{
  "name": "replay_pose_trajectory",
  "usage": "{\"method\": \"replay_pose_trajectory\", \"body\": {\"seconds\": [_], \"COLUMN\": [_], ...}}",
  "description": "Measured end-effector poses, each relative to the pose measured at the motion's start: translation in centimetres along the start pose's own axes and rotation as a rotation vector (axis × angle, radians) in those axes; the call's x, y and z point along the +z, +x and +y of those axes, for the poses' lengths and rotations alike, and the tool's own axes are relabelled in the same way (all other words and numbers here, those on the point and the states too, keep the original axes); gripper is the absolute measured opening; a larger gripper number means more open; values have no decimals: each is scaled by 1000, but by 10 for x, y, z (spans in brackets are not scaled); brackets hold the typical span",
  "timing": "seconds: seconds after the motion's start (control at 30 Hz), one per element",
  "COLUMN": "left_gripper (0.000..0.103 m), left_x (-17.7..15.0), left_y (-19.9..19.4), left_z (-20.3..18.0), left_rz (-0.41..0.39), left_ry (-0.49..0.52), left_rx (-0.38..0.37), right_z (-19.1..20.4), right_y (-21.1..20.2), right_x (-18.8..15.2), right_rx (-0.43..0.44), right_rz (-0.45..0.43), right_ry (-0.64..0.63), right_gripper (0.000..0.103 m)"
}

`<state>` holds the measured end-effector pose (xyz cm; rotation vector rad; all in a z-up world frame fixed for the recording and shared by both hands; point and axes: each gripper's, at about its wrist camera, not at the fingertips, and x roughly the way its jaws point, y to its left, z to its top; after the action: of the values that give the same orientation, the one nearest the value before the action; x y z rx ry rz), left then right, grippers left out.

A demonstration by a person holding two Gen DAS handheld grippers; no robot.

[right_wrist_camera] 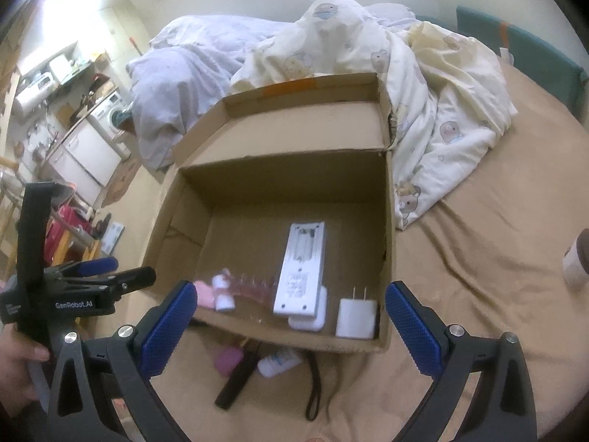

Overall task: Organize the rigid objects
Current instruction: 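Withdraw both grippers from the box toward the remaining items, then grasp the black red-printed tube with the left gripper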

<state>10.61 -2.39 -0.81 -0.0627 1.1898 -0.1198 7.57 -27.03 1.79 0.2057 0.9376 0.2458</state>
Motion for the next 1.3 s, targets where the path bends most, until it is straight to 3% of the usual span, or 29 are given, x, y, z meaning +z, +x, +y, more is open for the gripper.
{"method": "replay_pose_trajectory", "body": {"seconds": [0.3, 0.57, 0.73, 0.87, 1.3], "left_gripper": [103, 103, 103, 103, 103], "left_x": [-30, -36, -31, -26, -40], "left_y": [15, 29, 29, 24, 102], "left_z": [15, 17, 24, 34, 9], "left_rz": [71, 103, 76, 42, 220], "left_ry": [-26, -54, -102, -159, -177], "left_rx": [17, 46, 57, 47, 134], "right_z": [3, 10, 3, -5, -8], "right_y": [9, 28, 45, 49, 63], "right_x": [-24, -43, -48, -47, -42], "right_rx": [32, 39, 33, 44, 71], "right_rz": [105, 198, 250, 238, 251], "right_ry": [74, 91, 123, 150, 162], "right_gripper": [103, 103, 103, 103, 103]}}
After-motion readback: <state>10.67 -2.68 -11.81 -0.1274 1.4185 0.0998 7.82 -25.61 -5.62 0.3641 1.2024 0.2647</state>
